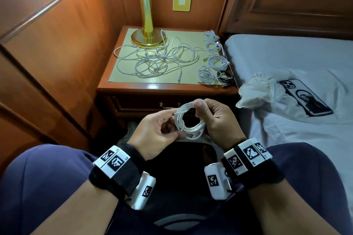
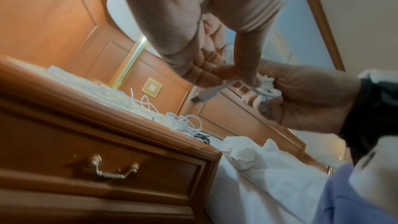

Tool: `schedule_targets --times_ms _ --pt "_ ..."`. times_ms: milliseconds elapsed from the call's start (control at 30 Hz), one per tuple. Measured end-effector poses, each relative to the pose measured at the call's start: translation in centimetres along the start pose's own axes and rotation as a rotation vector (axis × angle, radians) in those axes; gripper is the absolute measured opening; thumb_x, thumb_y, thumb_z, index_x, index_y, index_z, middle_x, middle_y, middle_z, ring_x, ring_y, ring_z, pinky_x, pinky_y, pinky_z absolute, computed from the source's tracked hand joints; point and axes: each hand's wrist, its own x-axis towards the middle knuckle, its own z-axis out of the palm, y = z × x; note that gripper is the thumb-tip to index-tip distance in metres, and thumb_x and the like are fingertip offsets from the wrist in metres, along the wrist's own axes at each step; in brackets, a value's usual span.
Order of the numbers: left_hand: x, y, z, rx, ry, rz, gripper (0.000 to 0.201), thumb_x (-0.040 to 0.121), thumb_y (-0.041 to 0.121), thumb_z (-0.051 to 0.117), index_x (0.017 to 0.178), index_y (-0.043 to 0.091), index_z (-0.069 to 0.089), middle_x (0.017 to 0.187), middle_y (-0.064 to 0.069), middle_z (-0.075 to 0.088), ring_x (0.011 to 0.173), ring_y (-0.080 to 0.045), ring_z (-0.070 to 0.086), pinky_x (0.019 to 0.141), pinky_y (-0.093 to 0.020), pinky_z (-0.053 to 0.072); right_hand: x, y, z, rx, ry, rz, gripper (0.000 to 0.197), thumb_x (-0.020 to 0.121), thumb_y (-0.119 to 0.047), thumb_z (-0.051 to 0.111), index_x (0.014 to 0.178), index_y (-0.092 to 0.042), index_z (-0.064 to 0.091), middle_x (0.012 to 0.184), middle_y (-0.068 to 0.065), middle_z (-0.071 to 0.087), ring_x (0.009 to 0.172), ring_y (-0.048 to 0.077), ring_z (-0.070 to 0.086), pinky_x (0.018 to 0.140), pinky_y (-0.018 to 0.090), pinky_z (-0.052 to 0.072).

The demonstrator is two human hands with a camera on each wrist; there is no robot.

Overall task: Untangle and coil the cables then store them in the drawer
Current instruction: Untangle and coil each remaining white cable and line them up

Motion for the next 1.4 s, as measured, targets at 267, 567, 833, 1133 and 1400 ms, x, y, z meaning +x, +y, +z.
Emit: schedule_targets --times_ms 267,567,833,1133,1400 --pt "2.2 1.1 -1.6 0.063 0.207 0.002 0.056 0.071 -0.005 0.085 0.112 0.031 0.074 0.092 -0.007 0.072 0.080 -0.027 0.070 0.083 -0.027 0.058 2.2 -2.0 0.6 0.113 -0.026 -0.038 0.043 0.097 -0.040 0.051 0.068 -0.008 0.053 0.061 0.002 0.046 0.045 0.010 0.049 0.047 0.020 0.041" --pt "11.1 3.1 0.6 -0.369 0.292 -0.178 0.014 0.087 -0.006 0.066 0.093 0.002 0.076 0.095 -0.018 0.075 0.094 -0.033 0.071 0.101 -0.050 0.051 9.6 -1.2 -2.5 0.002 0.075 -0.107 0.042 0.099 -0.042 0.050 0.070 -0.012 0.052 0.056 -0.003 0.052 0.044 0.018 0.059 0.046 0.030 0.047" --pt "19.3 0.6 3.7 -0.342 0.164 -0.308 0.012 0.084 -0.009 0.071 0.094 -0.002 0.074 0.085 -0.017 0.073 0.080 -0.028 0.070 0.078 -0.035 0.058 13.3 5.8 -5.7 -0.196 0.195 -0.099 0.033 0.097 -0.052 0.048 0.075 -0.032 0.061 0.068 -0.015 0.063 0.065 0.003 0.059 0.061 0.016 0.044" --pt "24.0 -1.6 3.7 -0.591 0.022 -0.446 0.029 0.081 0.000 0.068 0.108 -0.008 0.069 0.092 -0.017 0.072 0.083 -0.024 0.070 0.078 -0.029 0.058 17.6 9.5 -6.9 -0.389 0.320 -0.070 0.047 0.095 -0.055 0.049 0.077 -0.014 0.062 0.066 -0.002 0.058 0.064 0.014 0.054 0.060 0.023 0.044" --pt "23.5 -0.6 2.6 -0.763 -0.198 -0.290 0.034 0.091 0.001 0.058 0.123 -0.005 0.064 0.091 -0.016 0.065 0.092 -0.028 0.063 0.086 -0.037 0.054 17.3 7.9 -7.7 -0.354 0.300 -0.007 0.048 0.091 -0.058 0.045 0.073 -0.017 0.061 0.061 -0.008 0.060 0.063 0.007 0.057 0.054 0.013 0.039"
